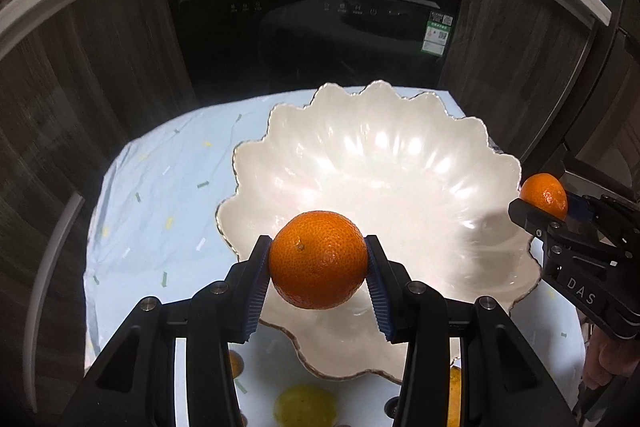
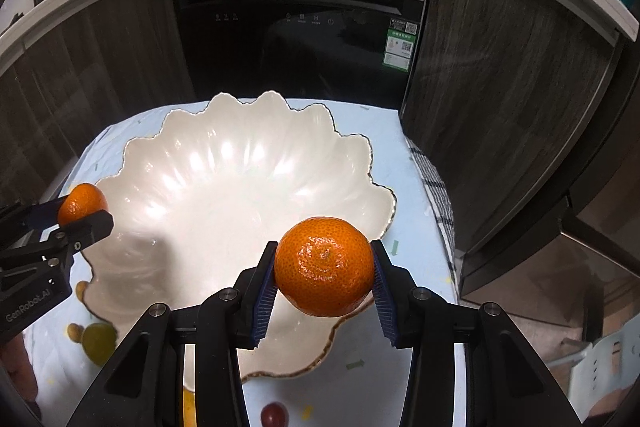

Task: Organize fruits
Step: 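Lift the tangerines and carry both over the white bowl, then open both tools to drop the tangerines into the bowl, then withdraw, then close the left tool on the yellow pomelo while the right tool grasps the red date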

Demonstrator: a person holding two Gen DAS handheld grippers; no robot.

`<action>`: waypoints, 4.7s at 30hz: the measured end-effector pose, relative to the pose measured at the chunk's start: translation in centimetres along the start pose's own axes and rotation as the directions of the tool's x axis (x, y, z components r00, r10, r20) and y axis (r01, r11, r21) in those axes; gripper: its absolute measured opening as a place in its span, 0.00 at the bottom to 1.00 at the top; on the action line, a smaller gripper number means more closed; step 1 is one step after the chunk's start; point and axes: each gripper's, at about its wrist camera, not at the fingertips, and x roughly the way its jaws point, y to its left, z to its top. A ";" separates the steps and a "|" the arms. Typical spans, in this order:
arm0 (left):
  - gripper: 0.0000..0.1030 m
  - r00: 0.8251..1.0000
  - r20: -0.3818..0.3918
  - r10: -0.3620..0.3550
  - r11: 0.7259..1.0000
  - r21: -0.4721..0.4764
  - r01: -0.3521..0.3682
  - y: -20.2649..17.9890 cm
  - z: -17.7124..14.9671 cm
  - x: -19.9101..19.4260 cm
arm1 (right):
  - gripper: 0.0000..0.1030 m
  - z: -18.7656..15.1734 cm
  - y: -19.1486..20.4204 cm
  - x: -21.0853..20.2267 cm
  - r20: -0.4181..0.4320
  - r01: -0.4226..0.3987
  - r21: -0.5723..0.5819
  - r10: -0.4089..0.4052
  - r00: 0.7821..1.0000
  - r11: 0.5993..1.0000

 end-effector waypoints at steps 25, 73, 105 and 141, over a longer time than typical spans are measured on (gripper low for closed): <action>0.71 0.997 0.037 0.072 0.997 0.002 -0.072 0.9 0.4 -2.8 | 0.72 1.0 0.9 -2.6 0.075 0.025 0.011 -0.026 0.997 1.000; 0.72 0.989 0.110 0.093 0.995 0.017 -0.096 -0.4 -5.5 -10.2 | 0.72 -4.4 1.7 -8.8 0.108 -0.022 0.031 0.019 0.994 0.999; 0.72 0.996 0.070 0.053 0.998 0.036 -0.056 -3.4 -12.3 -9.4 | 0.72 -10.9 1.2 -7.5 0.026 -0.025 0.024 0.024 0.999 0.999; 0.72 0.999 -0.043 -0.008 0.997 0.074 0.011 -5.8 -17.7 -6.3 | 0.72 -14.0 1.4 -3.6 -0.006 -0.021 -0.015 0.021 1.000 1.000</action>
